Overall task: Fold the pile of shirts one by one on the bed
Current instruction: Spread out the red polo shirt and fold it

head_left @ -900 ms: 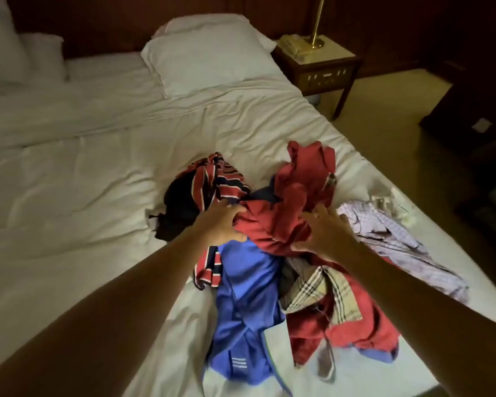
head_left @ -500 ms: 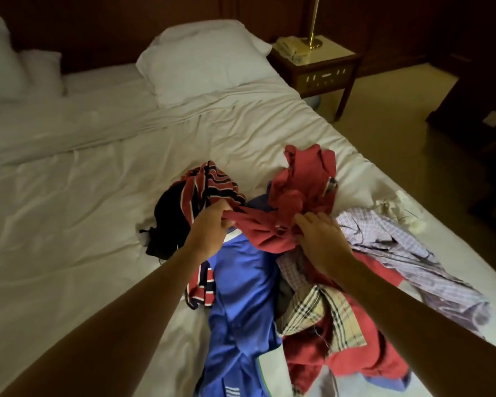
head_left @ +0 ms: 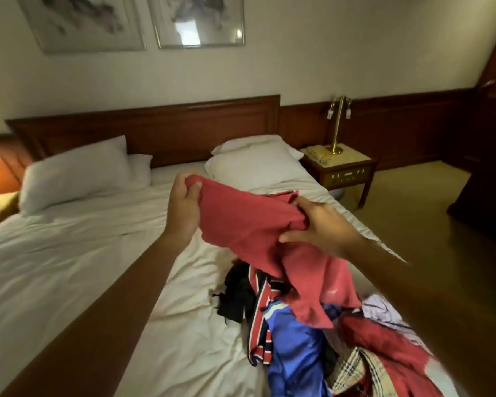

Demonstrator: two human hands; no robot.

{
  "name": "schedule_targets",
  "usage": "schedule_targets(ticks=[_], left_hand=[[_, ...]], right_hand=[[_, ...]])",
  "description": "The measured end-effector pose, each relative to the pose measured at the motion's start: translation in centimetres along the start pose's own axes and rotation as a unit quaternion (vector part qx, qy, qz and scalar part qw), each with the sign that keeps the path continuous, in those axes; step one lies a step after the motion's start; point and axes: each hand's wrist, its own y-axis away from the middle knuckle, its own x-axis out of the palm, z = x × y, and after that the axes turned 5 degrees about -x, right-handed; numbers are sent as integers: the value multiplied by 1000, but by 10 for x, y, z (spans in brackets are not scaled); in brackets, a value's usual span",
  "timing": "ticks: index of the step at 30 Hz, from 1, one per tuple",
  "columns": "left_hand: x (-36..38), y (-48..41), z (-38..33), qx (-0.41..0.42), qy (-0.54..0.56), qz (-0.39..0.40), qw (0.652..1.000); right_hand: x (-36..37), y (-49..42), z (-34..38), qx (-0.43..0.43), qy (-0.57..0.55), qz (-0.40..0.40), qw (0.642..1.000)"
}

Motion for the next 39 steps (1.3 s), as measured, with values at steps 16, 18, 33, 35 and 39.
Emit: schedule_targets(ticks=[16,18,33,35,39], left_hand=[[-450,8,-73,27,-219,-201,954],[-480,10,-71,25,-235,-204,950],[-542,21,-4,-105,-73,-312,941],[-540,30,28,-125,-83,-311,938],[-537,50,108,-135,-117,-292,939]], right_hand=[[50,-55,340,-76,68,2,995],[61,-60,359,-84,240,6,967],[111,-72,358,-23,-223,5,975],[137,-70,351,-34,-125,-12,992],[208,-55,325,-86,162,58,981]])
